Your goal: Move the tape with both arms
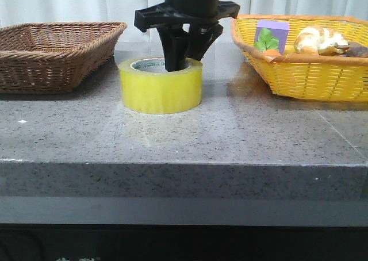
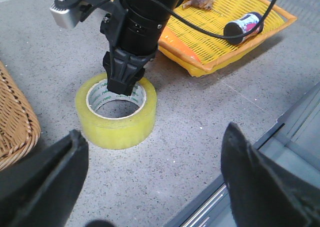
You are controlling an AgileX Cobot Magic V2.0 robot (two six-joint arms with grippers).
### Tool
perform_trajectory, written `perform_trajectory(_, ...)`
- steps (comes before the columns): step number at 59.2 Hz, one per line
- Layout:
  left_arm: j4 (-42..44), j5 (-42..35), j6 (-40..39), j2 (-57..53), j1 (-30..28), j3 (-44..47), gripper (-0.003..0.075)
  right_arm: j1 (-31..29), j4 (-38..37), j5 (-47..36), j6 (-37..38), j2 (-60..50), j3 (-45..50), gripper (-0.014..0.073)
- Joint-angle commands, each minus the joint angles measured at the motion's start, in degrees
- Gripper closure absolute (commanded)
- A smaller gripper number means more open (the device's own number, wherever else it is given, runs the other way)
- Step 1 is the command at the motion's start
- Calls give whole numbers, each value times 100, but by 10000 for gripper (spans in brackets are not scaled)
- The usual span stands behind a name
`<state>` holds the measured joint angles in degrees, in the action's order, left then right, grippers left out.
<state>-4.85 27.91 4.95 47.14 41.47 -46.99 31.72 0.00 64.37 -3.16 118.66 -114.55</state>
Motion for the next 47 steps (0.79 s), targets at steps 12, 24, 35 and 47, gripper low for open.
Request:
perform_trajectory(12, -54, -437, -1, -27, 40, -198, 174, -22, 44, -41, 92, -1222, -177, 246)
perform_trajectory(24, -54, -437, -1, -27, 40, -198, 174, -22, 377, 123, 179, -1921, -171, 246)
perform_trajectory(35, -54, -437, -1, -27, 40, -198, 174, -22, 518, -343, 179, -2761, 356, 246)
perform_trajectory(47, -54, -437, -1, -27, 40, -198, 174, -22, 518, -1443, 179, -4001, 2084, 246)
